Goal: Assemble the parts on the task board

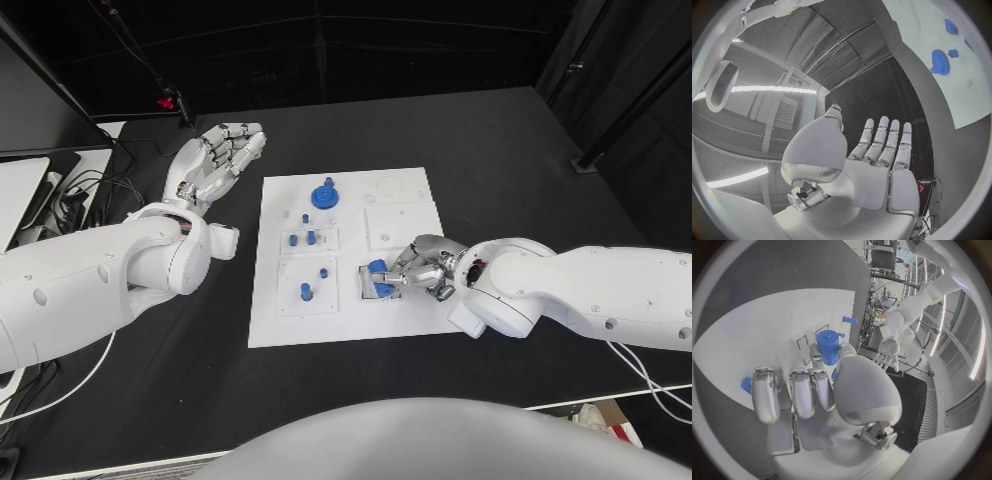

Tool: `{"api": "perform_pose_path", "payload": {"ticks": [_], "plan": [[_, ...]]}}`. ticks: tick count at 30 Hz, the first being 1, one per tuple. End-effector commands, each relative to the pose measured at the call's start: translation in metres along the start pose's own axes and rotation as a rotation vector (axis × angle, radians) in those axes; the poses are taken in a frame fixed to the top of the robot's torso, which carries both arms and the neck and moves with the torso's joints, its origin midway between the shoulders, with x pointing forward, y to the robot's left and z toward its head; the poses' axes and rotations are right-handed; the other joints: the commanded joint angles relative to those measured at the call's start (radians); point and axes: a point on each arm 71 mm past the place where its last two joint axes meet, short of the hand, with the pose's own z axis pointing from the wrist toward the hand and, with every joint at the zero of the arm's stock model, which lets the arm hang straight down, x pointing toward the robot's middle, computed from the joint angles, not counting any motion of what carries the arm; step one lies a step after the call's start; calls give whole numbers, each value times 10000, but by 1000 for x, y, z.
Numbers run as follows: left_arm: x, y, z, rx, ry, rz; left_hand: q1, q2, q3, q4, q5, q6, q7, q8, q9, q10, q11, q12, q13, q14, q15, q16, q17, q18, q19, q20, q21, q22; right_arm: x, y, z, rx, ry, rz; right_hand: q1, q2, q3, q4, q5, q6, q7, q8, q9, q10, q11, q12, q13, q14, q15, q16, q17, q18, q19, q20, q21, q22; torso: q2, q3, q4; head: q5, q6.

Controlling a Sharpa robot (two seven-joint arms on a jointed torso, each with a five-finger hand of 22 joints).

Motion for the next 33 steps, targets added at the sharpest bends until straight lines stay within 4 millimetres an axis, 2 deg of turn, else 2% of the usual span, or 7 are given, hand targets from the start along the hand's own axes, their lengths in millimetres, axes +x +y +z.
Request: {"api": "perform_pose_path", "payload": {"ticks": [1,33], "plan": [[1,-8,0,938,59,-63,-13,74,-75,2,62,-80,1455,44,-13,-77,-23,52,-13,-32,15,68,-15,-187,-1,24,59,-15,1,2,0,-135,70,-298,-66,-13,-73,-24,-87,80,-73,-27,8,1056,29,25,2632,1057,-27,25,2634,-74,1040,9,33,2634,2,-4,-1,8,-1],[1,-7,1,880,78,-77,-3,85,-88,2,66,-86,1456,52,-20,-79,-24,63,-15,-24,14,82,-26,-187,-6,24,59,-21,3,5,1,-301,109,-774,26,-62,-199,-42,-301,69,-65,-59,39,1056,36,25,2632,1057,-32,25,2634,-74,1040,3,33,2634,4,-2,5,57,-1]]}}
